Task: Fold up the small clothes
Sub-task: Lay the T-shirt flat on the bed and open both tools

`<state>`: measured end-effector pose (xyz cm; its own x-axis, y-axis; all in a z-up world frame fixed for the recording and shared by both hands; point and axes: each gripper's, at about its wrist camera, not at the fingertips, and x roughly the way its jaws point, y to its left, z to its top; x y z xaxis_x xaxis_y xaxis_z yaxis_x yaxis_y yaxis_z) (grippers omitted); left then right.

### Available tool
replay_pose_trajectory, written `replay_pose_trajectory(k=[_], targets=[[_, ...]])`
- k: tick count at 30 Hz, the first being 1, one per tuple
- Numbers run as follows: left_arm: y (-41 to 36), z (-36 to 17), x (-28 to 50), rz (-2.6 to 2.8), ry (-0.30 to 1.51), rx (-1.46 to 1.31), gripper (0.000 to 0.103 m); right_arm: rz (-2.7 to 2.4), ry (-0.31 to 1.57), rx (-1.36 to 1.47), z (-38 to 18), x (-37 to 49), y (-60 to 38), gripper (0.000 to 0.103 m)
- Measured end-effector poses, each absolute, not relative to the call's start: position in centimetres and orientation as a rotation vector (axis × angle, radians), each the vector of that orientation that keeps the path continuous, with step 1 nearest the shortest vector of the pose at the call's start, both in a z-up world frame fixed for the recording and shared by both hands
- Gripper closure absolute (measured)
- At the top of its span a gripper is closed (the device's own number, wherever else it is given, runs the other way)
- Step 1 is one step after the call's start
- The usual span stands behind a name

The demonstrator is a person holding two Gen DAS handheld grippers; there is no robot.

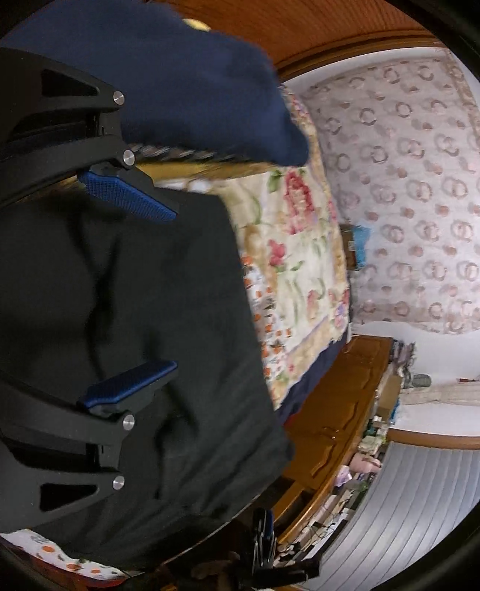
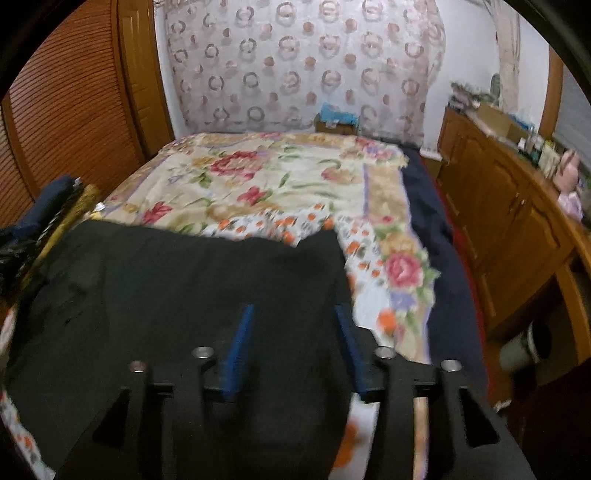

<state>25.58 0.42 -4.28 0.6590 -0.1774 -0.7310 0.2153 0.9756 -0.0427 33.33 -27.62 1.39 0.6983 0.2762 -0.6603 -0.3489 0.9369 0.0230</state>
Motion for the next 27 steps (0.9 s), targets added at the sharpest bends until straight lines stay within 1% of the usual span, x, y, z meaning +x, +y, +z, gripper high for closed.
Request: replay_pose_trajectory(k=[4,9,15,21,25,27], targets=[[-0.1,-5.7,24.3,-0.225,0.872,0.045,0.025,0.356,0.733,-0.054,2.0,30.1,-28.4,0.048],[-0.5,-7.2,23.3,-0.217,0.907,0.034,0.025,0.355,0.775,-0.021,1.9,28.4,-28.8,0.048],[-1.2,-8.7,23.3,-0.195,0.943,0.038,0.025,0.357,0.839,0.006,0.2,30.0,-29.0,0.048],[-1.5,-9.6,23.1,-0.165,0.936,0.049,0.024,0.314,0.831,0.027,0.2,32.0,-29.8,0.048],[-2.2,-10.0,22.9,-0.156,0.907,0.066,0.016,0.313,0.811,0.04,0.1,32.8,-29.7,0.048],[-2.1,-10.1,22.9,-0.155,0.909,0.066,0.014,0.303,0.802,0.031,-0.3,32.9,-29.4,0.048]])
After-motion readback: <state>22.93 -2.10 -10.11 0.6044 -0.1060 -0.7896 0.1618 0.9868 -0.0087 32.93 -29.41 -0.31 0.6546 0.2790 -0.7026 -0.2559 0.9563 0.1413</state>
